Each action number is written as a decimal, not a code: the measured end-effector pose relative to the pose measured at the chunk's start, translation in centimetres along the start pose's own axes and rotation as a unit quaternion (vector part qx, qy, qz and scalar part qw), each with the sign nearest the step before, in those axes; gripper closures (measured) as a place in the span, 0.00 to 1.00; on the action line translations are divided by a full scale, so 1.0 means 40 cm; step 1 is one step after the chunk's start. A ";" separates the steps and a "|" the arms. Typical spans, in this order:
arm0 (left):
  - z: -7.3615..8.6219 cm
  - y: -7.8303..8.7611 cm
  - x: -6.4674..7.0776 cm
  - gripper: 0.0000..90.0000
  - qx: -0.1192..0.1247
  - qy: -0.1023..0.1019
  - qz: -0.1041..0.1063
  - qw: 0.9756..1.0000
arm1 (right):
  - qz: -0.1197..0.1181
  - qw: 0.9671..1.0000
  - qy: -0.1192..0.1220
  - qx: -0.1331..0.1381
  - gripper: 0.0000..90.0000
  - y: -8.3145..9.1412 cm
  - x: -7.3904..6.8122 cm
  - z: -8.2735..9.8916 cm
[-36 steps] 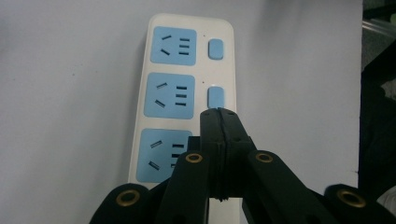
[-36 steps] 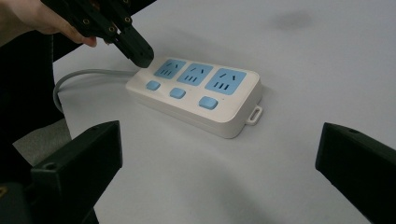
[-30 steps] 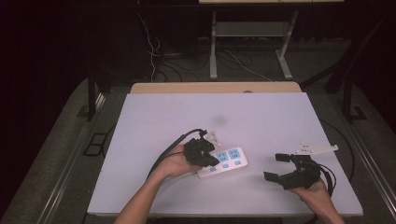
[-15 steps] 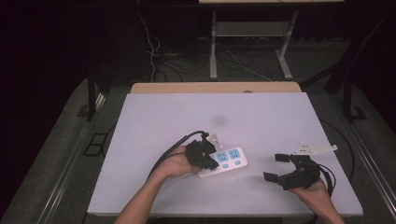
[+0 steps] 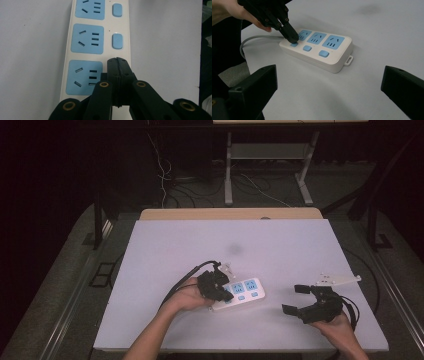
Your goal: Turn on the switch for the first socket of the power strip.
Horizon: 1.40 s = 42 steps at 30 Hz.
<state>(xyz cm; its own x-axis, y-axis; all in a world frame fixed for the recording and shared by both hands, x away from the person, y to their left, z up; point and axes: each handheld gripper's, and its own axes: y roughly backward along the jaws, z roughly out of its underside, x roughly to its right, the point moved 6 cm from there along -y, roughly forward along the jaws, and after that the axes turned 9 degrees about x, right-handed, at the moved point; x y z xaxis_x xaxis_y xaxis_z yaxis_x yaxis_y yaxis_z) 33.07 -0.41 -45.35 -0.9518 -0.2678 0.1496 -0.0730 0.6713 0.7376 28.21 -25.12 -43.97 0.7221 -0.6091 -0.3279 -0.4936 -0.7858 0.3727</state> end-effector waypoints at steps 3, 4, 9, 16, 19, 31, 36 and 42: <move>0.002 -0.001 0.001 0.99 0.003 0.001 -0.004 1.000 | 0.001 1.000 0.000 0.000 0.00 -0.001 0.000 0.000; 0.004 -0.001 0.002 0.99 0.007 0.004 -0.005 1.000 | 0.001 1.000 0.001 0.000 0.00 -0.001 0.000 0.000; 0.013 0.000 0.003 1.00 0.022 0.017 -0.012 1.000 | 0.003 1.000 0.002 0.001 0.00 0.001 -0.001 0.000; 0.012 -0.003 0.009 1.00 0.021 0.009 -0.022 1.000 | 0.003 1.000 -0.001 0.005 0.00 0.004 0.002 -0.001; 0.011 -0.003 0.008 1.00 0.020 0.010 -0.022 1.000 | 0.004 1.000 -0.001 0.003 0.00 0.002 0.002 0.000; 0.011 -0.002 0.008 0.99 0.020 0.014 -0.022 0.999 | 0.006 1.000 -0.005 0.001 0.00 0.001 0.007 0.003; 0.011 -0.002 0.009 0.99 0.022 0.013 -0.023 0.999 | 0.007 1.000 -0.005 0.003 0.00 0.002 0.007 0.002; 0.009 0.002 0.018 0.99 0.016 0.000 -0.018 1.000 | 0.006 1.000 -0.005 0.006 0.00 0.003 0.008 0.001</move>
<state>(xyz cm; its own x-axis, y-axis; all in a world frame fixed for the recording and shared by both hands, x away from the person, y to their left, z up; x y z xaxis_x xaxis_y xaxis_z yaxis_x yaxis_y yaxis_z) 32.29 -0.31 -45.41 -0.9481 -0.2925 0.1244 -0.1162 0.6832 0.7209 28.37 -25.44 -44.07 0.7113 -0.6192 -0.3326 -0.5073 -0.7798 0.3668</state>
